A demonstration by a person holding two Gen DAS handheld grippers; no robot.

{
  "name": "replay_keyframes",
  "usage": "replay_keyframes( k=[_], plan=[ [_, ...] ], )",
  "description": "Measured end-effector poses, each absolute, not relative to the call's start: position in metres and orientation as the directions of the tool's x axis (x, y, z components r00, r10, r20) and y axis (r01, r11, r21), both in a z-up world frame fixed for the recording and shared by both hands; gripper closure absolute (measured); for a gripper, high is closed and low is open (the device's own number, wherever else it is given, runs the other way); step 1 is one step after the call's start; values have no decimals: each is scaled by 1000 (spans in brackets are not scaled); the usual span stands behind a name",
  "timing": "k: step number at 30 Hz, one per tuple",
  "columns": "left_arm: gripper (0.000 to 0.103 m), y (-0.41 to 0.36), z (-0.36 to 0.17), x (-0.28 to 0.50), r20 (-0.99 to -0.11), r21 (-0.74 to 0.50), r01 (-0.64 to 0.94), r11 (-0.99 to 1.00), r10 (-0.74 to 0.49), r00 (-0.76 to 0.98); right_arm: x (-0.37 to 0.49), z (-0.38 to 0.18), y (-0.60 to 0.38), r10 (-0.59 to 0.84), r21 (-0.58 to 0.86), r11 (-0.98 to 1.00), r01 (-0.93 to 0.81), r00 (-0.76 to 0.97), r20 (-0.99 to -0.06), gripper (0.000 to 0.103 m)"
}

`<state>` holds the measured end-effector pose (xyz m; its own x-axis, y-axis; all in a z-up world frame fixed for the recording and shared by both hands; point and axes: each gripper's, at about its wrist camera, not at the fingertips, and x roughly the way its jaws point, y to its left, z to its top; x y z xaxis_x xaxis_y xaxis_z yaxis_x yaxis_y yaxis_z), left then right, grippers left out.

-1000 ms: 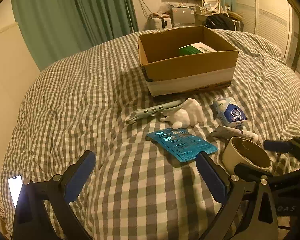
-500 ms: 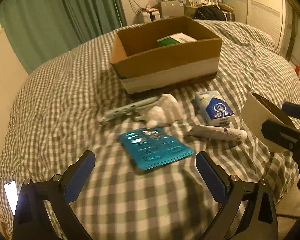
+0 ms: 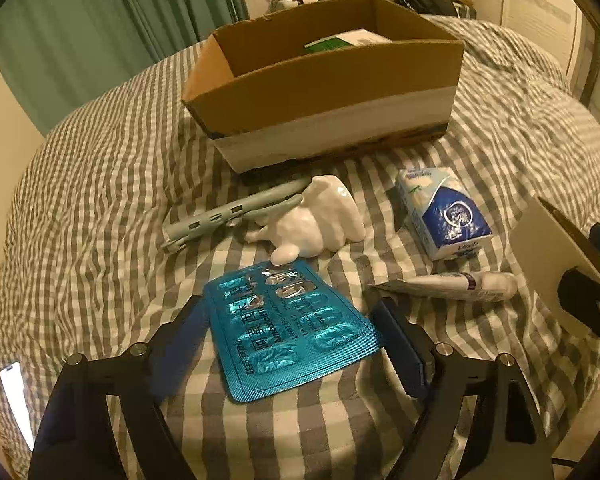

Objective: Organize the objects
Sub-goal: 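Grasp the blue blister pack with the left gripper while the right gripper holds the tape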

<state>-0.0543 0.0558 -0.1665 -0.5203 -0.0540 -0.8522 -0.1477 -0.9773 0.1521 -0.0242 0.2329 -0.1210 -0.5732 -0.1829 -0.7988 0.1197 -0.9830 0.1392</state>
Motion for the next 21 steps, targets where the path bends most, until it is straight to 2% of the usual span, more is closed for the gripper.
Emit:
replay_keyframes(
  k=[7,21],
  plan=[
    [27,49,-153,-42,-842,140,-145,-979,-40,-539,-19,-113,228,-176,123,-984,129,-594,-785,22],
    [29,27,-97,-8,-769,96,-129,-987,9,-639,-3,-80,206,-176,72,-981,183,-653,-737,22]
  ],
)
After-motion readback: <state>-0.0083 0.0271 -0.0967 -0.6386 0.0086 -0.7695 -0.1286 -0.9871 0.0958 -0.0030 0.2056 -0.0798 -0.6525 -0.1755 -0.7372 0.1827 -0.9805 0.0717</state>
